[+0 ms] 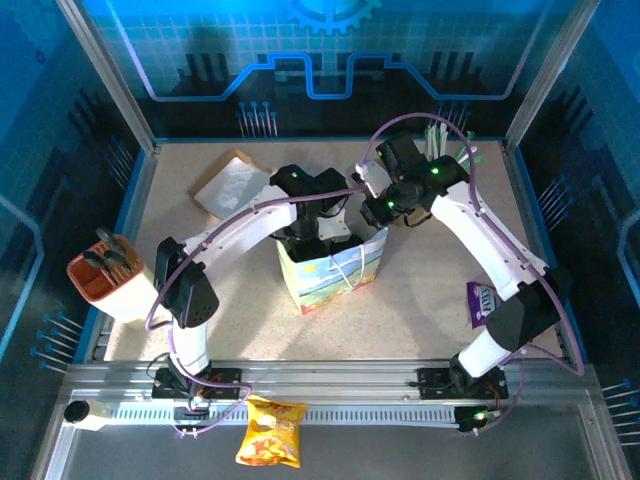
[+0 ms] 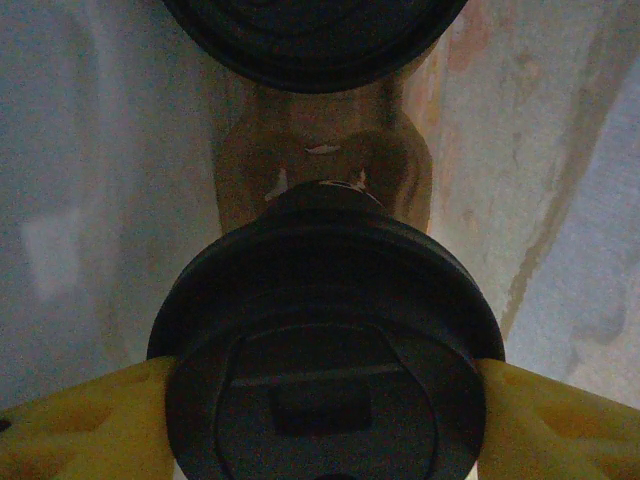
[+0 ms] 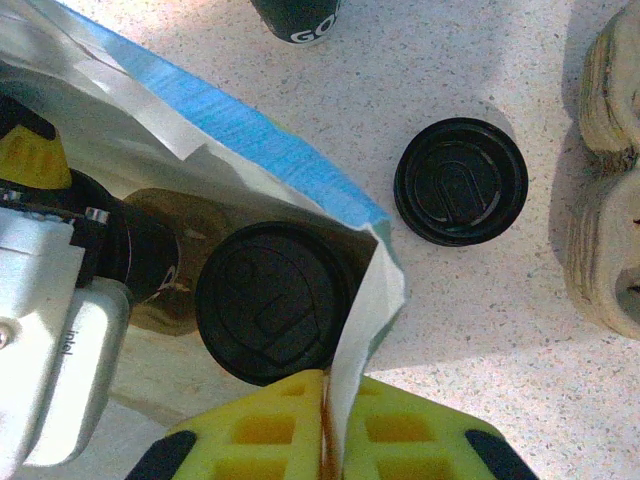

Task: Pack the takeout coffee

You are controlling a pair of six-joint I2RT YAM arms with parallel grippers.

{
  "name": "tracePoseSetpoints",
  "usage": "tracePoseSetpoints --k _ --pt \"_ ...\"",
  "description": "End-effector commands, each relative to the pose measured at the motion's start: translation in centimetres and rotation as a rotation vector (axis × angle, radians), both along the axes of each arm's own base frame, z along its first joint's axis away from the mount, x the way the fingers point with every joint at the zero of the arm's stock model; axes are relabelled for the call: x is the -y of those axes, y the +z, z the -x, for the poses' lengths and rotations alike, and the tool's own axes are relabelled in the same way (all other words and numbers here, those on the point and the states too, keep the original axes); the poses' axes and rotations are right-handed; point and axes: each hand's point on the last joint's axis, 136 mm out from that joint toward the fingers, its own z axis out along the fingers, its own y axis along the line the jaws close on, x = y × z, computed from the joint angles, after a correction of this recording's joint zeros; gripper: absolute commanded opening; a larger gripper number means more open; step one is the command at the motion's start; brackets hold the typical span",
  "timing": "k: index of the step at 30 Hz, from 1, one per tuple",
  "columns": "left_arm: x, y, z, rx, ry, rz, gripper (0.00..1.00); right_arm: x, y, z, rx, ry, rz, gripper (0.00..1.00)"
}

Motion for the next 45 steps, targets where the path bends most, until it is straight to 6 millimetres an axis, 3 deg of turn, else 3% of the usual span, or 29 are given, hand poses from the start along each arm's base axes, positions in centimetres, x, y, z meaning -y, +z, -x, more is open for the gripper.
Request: tracePoseSetpoints --k 1,45 --pt "-0.57 -0.12 0.13 -0.008 0.015 -0.019 0.48 0.71 -0.24 0.04 -0.008 -0.011 0.011 0.12" --pt "-0.63 -0.09 0.03 -0.012 0.035 -0.015 0.48 0.72 -0.42 -0.01 -0.011 -0.010 0.012 0.12"
